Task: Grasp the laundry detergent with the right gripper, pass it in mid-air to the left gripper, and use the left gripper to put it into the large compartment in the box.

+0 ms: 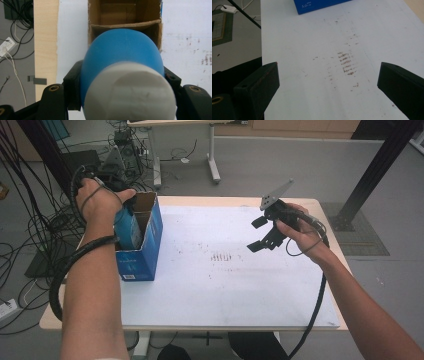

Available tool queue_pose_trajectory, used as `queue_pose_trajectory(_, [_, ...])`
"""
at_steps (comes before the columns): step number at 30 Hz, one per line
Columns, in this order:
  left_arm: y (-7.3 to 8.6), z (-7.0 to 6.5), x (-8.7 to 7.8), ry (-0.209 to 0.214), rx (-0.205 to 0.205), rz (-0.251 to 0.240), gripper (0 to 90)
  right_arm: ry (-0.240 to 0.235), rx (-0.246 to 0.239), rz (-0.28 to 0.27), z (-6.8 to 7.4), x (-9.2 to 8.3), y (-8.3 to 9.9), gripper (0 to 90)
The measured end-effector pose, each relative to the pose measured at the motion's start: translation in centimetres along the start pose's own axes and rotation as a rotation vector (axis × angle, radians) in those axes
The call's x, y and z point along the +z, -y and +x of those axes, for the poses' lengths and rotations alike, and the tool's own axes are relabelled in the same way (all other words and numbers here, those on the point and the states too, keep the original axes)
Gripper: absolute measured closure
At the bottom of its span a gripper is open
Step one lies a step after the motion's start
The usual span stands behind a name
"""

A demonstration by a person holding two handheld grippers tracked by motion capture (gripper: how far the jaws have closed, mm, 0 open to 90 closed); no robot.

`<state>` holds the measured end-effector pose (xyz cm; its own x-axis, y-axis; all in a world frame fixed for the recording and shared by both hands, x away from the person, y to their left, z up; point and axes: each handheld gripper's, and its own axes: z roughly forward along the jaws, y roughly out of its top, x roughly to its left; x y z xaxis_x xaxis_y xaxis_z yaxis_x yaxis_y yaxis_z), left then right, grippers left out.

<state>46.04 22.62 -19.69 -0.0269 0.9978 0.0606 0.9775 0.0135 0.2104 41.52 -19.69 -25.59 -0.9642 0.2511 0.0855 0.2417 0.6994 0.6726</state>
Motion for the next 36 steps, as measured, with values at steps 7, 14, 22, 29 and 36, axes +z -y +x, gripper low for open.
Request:
queue_pose_trajectory(7, [0.4, -0.4, 1.9, 0.01, 0.001, 0.003, 37.4, -0.001, 0.013, 0.005, -0.2, -0.1, 0.3, 4.0])
queue_pose_trajectory(14, [0.8, -0.9, 3.8, 0.013, 0.001, 0.012, 37.4, 0.002, 0.019, 0.006, -0.3, -0.2, 0.6, 4.1])
queue_pose_trajectory(22, [1.0, -1.1, 5.2, 0.01, 0.006, 0.014, 37.4, 0.005, 0.026, 0.011, -0.4, -0.2, 0.9, 4.1])
queue_pose_trajectory(29, [1.3, -1.0, 6.2, 0.007, 0.011, 0.022, 37.4, 0.004, 0.033, 0.02, -0.5, -0.1, 1.2, 4.1])
queue_pose_trajectory(36, [1.7, -1.1, 7.6, 0.004, 0.027, 0.045, 37.4, 0.005, 0.037, 0.024, -0.6, 0.0, 1.3, 4.1])
